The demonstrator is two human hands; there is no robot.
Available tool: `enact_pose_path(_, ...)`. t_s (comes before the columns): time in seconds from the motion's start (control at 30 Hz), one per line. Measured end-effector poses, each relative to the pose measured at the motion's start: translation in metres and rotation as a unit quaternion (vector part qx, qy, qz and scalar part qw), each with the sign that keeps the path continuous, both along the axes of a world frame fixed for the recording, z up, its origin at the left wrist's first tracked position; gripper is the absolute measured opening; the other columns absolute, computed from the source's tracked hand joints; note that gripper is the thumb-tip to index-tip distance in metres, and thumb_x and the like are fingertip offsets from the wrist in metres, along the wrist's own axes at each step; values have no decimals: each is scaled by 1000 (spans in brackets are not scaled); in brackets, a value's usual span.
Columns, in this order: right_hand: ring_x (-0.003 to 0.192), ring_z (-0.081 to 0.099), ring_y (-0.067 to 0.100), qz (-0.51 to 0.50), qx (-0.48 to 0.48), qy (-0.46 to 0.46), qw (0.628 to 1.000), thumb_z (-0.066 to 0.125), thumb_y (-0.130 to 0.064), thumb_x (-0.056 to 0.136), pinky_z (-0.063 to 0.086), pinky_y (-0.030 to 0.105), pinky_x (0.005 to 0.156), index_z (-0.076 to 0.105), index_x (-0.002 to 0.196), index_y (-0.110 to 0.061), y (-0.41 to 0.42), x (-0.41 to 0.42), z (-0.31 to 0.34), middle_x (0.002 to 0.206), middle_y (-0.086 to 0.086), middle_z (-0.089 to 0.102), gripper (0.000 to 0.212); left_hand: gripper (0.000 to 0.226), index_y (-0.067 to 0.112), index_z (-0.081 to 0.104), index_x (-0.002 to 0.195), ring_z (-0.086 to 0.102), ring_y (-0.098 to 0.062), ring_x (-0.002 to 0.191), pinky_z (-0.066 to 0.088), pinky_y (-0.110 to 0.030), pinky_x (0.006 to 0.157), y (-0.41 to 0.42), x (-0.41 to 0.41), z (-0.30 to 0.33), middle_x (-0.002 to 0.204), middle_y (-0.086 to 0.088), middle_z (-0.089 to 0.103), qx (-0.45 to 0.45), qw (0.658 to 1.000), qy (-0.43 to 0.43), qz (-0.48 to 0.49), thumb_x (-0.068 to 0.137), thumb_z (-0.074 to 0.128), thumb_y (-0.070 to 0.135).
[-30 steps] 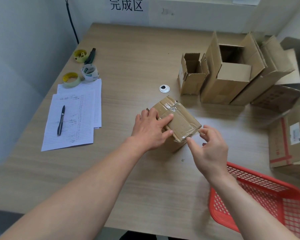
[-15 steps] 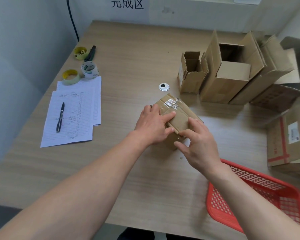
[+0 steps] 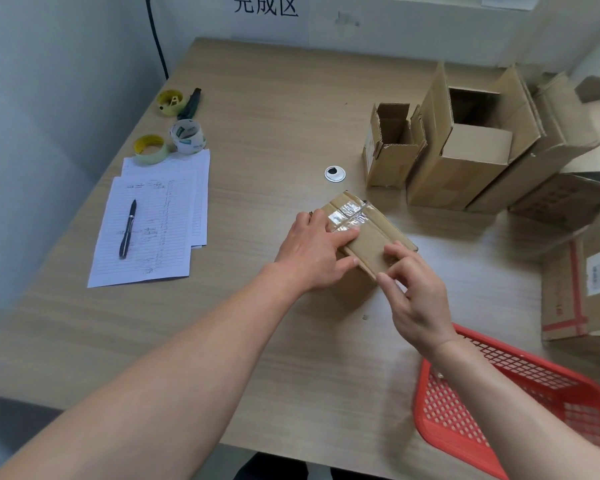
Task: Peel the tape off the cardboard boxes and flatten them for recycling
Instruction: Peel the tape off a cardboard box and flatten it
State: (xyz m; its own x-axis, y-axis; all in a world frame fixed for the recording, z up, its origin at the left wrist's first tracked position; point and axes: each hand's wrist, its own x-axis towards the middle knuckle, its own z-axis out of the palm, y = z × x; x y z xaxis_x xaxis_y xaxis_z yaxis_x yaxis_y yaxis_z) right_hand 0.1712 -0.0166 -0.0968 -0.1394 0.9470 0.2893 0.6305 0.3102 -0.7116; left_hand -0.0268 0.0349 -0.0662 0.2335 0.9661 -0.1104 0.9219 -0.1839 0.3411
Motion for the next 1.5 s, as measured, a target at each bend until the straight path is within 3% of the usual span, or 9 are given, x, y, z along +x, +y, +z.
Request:
enact_pose_path(0.13, 122, 58, 14, -34, -27, 18, 999, 66, -5, 93, 49, 25, 87, 55, 78, -10, 0, 2, 4, 111, -7, 65, 19, 53, 45, 51, 139, 33, -28, 114, 29, -32, 108, -1, 5, 1, 121, -5, 40, 1, 1000, -19, -6, 89, 58, 60)
enact_pose_path(0.3, 79, 70, 15, -112, -107, 133, 979, 65, -18, 96, 55, 48, 74, 60, 80, -11, 13, 4, 20, 84, -10, 72, 18, 54, 46, 53, 138, 33, -26, 111, 29, -28, 104, -5, -1, -3, 115, -1, 38, -4, 999, -39, 5, 86, 62, 59)
enact_pose_path(0.43, 78, 65, 22, -118, -121, 185, 968, 56, -42, 91, 54, 54, 72, 64, 85, -12, 7, -1, 25, 80, -2, 69, 31, 54, 45, 53, 138, 33, -25, 111, 31, -29, 105, -7, 1, -3, 116, -2, 39, 0, 999, -42, 7, 86, 63, 59)
enact_pose_path(0.63, 92, 58, 15, -141, -39, -27, 989, 84, -35, 70, 44, 31, 76, 57, 117, -18, 7, 1, 24, 105, -5, 61, 57, 56, 44, 52, 139, 33, -26, 110, 32, -30, 105, -15, 1, -5, 116, -3, 39, 15, 999, -37, 9, 86, 62, 59)
enact_pose_path(0.8, 95, 54, 30, -85, -51, -197, 975, 84, -27, 69, 41, 31, 71, 68, 73, -14, 16, 0, 26, 100, 2, 60, 22, 57, 44, 51, 140, 32, -25, 111, 33, -31, 104, -19, 3, -6, 117, -2, 39, 20, 999, -37, 15, 86, 62, 60)
enact_pose_path(1.13, 82, 53, 38, -44, -45, -395, 916, 68, -15, 79, 31, 34, 59, 62, 75, 1, 16, -8, 44, 92, 16, 55, 17, 58, 42, 55, 137, 33, -26, 109, 34, -31, 103, -26, 11, -4, 115, -3, 40, 49, 998, -42, 20, 83, 64, 60)
enact_pose_path(1.23, 71, 52, 38, -71, -14, -337, 939, 66, -14, 74, 33, 34, 55, 55, 66, -2, 18, 0, 34, 79, 16, 53, 19, 59, 41, 54, 138, 34, -27, 108, 35, -33, 104, -29, 12, -5, 117, -4, 41, 53, 998, -37, 22, 84, 62, 62)
enact_pose_path(1.37, 76, 54, 21, -142, -20, -69, 987, 53, -17, 74, 46, 35, 65, 55, 65, -12, 7, 5, 21, 86, -1, 55, 11, 60, 41, 52, 140, 34, -27, 108, 34, -34, 105, -32, 7, -7, 117, -4, 41, 41, 998, -39, 30, 85, 61, 61)
enact_pose_path(1.5, 93, 60, 21, -234, -92, 201, 947, 56, -36, 78, 51, 47, 85, 54, 70, -22, -7, -4, 17, 91, -6, 63, 16, 60, 42, 51, 141, 33, -26, 109, 33, -32, 106, -34, 4, -7, 117, -4, 41, 34, 998, -39, 31, 85, 61, 60)
